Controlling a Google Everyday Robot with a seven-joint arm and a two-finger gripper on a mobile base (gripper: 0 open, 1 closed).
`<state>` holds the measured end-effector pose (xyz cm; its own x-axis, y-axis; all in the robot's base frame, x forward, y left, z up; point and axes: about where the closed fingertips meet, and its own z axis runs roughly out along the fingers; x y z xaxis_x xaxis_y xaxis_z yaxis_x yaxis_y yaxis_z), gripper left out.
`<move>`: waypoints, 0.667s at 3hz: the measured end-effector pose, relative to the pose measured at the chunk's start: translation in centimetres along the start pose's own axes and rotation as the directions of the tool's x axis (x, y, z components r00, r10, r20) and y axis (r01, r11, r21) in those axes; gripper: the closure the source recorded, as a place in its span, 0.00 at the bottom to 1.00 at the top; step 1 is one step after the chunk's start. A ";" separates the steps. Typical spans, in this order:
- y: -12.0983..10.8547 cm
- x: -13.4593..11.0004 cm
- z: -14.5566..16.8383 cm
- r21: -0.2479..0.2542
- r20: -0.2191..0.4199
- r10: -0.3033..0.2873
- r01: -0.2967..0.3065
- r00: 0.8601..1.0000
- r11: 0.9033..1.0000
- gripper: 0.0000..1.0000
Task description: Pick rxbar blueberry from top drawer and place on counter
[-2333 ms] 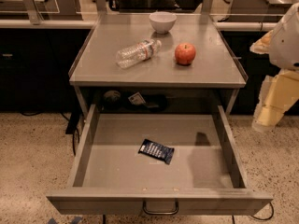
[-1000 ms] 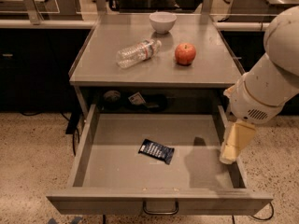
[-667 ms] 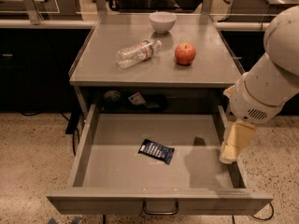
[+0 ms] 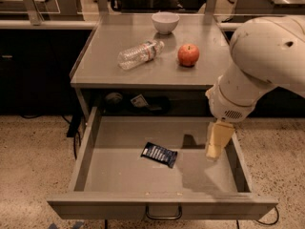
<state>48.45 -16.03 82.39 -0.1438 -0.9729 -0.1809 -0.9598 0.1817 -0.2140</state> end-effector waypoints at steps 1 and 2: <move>0.9 -2.8 5.8 0.024 0.024 0.019 -0.020 1.000 1.000 0.00; 0.8 -1.8 9.0 0.021 0.036 0.045 -0.046 0.998 0.999 0.00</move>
Offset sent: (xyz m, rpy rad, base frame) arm 0.0125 0.0488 -0.0827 0.0452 -0.0289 -0.0742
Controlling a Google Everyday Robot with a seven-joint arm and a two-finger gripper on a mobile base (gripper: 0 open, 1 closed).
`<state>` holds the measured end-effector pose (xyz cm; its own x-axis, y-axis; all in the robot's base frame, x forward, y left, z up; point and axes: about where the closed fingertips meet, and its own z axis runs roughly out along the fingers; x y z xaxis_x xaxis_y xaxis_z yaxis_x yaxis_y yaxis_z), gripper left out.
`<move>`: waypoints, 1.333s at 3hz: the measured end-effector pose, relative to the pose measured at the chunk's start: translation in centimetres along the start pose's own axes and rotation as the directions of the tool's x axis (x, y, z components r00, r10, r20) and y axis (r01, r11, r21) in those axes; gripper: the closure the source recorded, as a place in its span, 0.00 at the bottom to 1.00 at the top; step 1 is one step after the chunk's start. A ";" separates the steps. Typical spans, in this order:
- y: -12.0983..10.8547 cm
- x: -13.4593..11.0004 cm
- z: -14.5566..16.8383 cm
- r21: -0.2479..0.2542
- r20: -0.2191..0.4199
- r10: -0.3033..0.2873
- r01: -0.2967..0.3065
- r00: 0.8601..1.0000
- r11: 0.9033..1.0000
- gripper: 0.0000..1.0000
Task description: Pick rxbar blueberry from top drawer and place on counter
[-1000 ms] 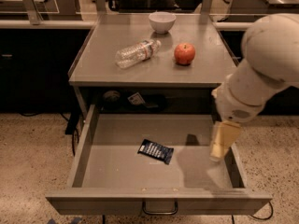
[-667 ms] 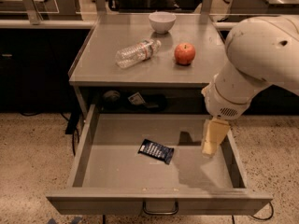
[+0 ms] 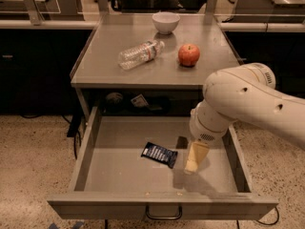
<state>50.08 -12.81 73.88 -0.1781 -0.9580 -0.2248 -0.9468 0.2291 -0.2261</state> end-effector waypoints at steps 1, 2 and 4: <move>-0.8 -1.1 1.9 0.013 0.016 0.028 -0.028 0.999 1.000 0.00; -0.9 -1.6 2.4 0.014 0.021 0.031 -0.031 0.999 0.999 0.00; 2.2 -6.1 9.3 -0.064 0.055 -0.028 0.031 0.998 0.997 0.00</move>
Offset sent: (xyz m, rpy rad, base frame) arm 0.0359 0.0268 -0.0343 0.0451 -0.0216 -0.0551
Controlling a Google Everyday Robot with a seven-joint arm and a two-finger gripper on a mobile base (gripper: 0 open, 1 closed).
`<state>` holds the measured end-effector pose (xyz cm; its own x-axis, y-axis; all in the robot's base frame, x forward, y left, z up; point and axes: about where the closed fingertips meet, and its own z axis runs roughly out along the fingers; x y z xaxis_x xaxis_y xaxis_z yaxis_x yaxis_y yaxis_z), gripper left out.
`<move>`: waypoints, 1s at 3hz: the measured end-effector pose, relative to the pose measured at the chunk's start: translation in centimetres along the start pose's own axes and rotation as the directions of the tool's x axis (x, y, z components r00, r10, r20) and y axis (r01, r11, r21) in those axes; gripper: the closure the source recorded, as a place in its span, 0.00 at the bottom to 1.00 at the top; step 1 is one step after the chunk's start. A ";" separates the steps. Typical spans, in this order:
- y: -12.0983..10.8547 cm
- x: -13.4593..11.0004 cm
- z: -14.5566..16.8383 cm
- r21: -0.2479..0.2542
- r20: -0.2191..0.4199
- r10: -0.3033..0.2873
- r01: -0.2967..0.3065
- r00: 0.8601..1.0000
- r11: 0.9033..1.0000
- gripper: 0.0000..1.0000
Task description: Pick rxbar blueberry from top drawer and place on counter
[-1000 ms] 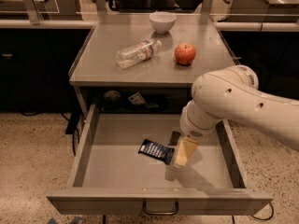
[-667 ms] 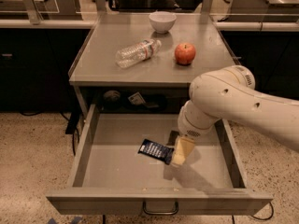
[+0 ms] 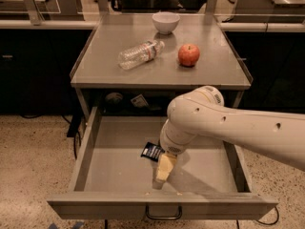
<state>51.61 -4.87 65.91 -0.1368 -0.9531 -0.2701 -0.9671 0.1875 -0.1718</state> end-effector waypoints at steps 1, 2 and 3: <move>0.0 0.0 0.0 0.000 0.000 0.000 0.000 1.000 1.000 0.00; -1.0 -2.4 3.1 -0.012 0.012 0.011 -0.011 1.000 1.000 0.00; -1.0 -2.4 3.1 -0.012 0.012 0.011 -0.011 1.000 1.000 0.00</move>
Offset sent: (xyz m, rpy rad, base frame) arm 0.0051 0.0245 -0.0175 0.0302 0.0113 -0.0044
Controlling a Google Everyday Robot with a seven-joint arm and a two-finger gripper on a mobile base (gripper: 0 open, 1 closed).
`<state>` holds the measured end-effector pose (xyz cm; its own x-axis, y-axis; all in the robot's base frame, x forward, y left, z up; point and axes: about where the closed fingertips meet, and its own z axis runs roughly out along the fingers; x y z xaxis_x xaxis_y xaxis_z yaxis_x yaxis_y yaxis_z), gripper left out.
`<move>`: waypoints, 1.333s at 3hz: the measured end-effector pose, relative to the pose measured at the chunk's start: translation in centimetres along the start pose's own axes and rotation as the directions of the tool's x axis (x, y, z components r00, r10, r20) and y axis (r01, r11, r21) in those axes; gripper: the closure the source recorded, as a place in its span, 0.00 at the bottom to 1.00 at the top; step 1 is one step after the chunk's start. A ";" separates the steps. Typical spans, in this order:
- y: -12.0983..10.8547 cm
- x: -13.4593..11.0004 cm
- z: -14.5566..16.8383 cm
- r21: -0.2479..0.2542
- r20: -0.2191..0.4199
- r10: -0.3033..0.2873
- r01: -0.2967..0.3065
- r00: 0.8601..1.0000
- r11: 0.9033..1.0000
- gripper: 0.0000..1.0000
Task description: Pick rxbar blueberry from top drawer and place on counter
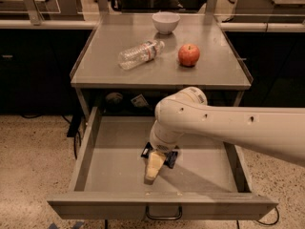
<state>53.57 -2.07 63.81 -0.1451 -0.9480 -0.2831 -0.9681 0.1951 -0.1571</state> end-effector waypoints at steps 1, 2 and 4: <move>-0.4 0.4 1.9 0.009 -0.038 0.040 -0.040 0.998 0.999 0.00; -1.8 1.9 4.7 0.033 -0.111 0.165 -0.163 0.980 0.986 0.00; -2.0 3.0 6.1 0.005 -0.172 0.168 -0.169 0.971 0.986 0.00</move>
Offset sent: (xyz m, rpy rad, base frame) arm 0.0425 -0.0209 -0.0764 -0.1395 0.0674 -0.2905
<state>56.32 -3.81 57.50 -0.3382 -0.9308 -0.1385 -0.9285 0.3540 -0.1119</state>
